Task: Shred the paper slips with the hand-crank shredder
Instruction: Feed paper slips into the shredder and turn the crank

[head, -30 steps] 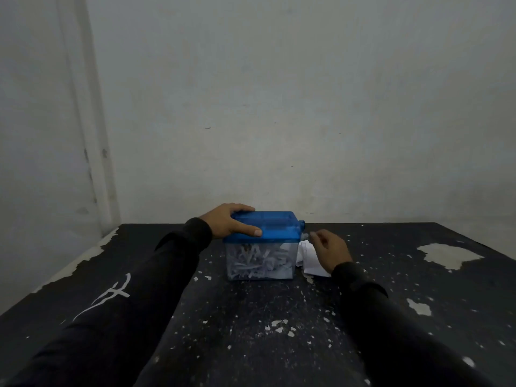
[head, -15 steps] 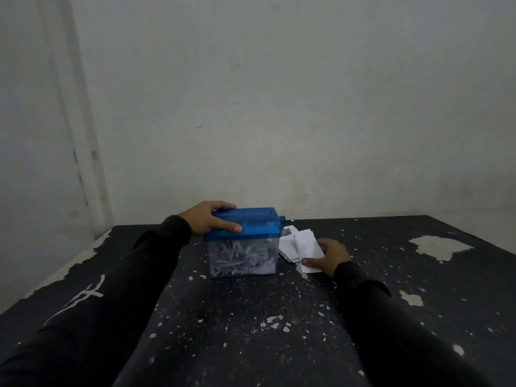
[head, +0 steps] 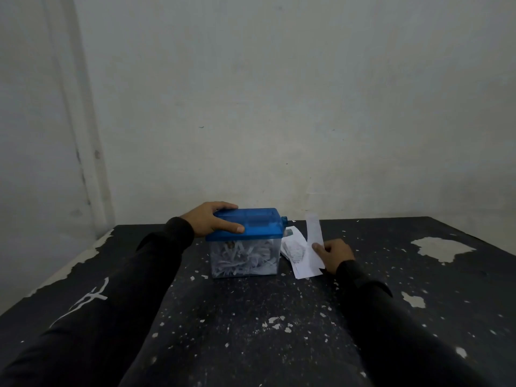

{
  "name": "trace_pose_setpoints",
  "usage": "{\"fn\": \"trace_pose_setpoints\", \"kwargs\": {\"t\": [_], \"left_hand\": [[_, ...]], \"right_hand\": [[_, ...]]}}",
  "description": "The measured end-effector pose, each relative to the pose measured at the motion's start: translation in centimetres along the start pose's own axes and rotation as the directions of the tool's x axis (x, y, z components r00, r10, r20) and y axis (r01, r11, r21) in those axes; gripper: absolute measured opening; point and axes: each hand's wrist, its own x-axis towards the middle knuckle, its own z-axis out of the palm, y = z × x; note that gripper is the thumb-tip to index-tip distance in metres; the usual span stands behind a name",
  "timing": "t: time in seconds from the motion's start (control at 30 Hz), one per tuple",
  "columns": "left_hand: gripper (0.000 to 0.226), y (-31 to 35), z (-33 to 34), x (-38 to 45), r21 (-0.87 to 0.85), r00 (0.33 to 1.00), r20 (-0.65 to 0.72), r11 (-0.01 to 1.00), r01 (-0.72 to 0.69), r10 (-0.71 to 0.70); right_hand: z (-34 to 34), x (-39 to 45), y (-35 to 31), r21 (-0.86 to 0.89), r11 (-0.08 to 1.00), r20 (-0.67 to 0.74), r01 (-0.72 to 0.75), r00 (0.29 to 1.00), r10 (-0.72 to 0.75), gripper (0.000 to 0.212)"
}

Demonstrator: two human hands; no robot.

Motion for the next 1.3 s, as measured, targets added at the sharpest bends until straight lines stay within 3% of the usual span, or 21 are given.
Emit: {"fn": "trace_pose_setpoints", "kwargs": {"t": [0.13, 0.3, 0.4, 0.47, 0.53, 0.6, 0.77, 0.83, 0.97, 1.1, 1.23, 1.3], "left_hand": [[0.116, 0.0, 0.0, 0.0, -0.005, 1.000, -0.004, 1.000, -0.009, 0.009], [0.127, 0.1, -0.1, -0.1, 0.048, 1.000, 0.008, 0.999, -0.011, 0.010], [0.130, 0.4, -0.3, -0.4, 0.121, 0.998, -0.037, 0.991, -0.051, 0.055], [0.112, 0.9, -0.2, -0.7, 0.155, 0.992, -0.065, 0.983, -0.101, 0.112], [0.075, 1.3, 0.0, -0.8, 0.108, 0.983, -0.104, 0.984, -0.140, 0.151], [0.053, 1.7, 0.4, -0.7, 0.024, 0.968, -0.145, 0.978, -0.206, 0.207], [0.018, 3.3, 1.0, -0.2, -0.042, 0.954, -0.138, 0.961, -0.274, 0.266], [0.018, 3.3, 1.1, 0.0, -0.023, 0.945, -0.189, 0.961, -0.277, 0.268], [0.024, 2.4, 0.8, 0.0, -0.095, 0.909, -0.367, 0.964, -0.248, 0.198], [0.026, 0.7, 0.2, -0.4, -0.164, 0.878, -0.461, 0.959, -0.229, 0.131], [0.054, 0.3, 0.3, -0.7, -0.232, 0.879, -0.466, 0.944, -0.237, 0.106], [0.049, 0.2, 0.5, -0.5, -0.255, 0.880, -0.469, 0.941, -0.222, 0.081]], "right_hand": [[-0.5, -0.3, -0.1, 0.032, 0.996, -0.063, 0.085, 0.995, -0.083, 0.046], [-2.1, -2.0, -3.0, 0.336, 0.886, -0.244, 0.320, 0.938, -0.247, 0.023], [-2.9, -3.1, -5.5, 0.496, 0.760, -0.293, 0.421, 0.904, -0.310, 0.047], [-3.1, -3.7, -7.2, 0.543, 0.716, -0.269, 0.439, 0.899, -0.347, 0.042], [-2.7, -3.5, -8.9, 0.464, 0.733, -0.284, 0.497, 0.868, -0.408, 0.020], [-2.1, -3.1, -10.6, 0.372, 0.733, -0.286, 0.569, 0.822, -0.492, 0.006], [-0.9, -3.2, -14.8, 0.288, 0.717, -0.064, 0.636, 0.759, -0.648, 0.028], [-0.6, -3.3, -15.9, 0.259, 0.711, -0.019, 0.653, 0.740, -0.673, 0.035], [-0.7, -3.1, -16.1, 0.354, 0.710, -0.037, 0.609, 0.768, -0.640, 0.052], [-1.6, -2.8, -13.7, 0.258, 0.807, -0.131, 0.530, 0.847, -0.515, 0.048], [-1.3, -2.4, -11.0, 0.210, 0.892, 0.011, 0.400, 0.911, -0.411, 0.061], [-1.0, -2.4, -10.7, 0.242, 0.898, 0.043, 0.368, 0.920, -0.388, 0.067]]}}
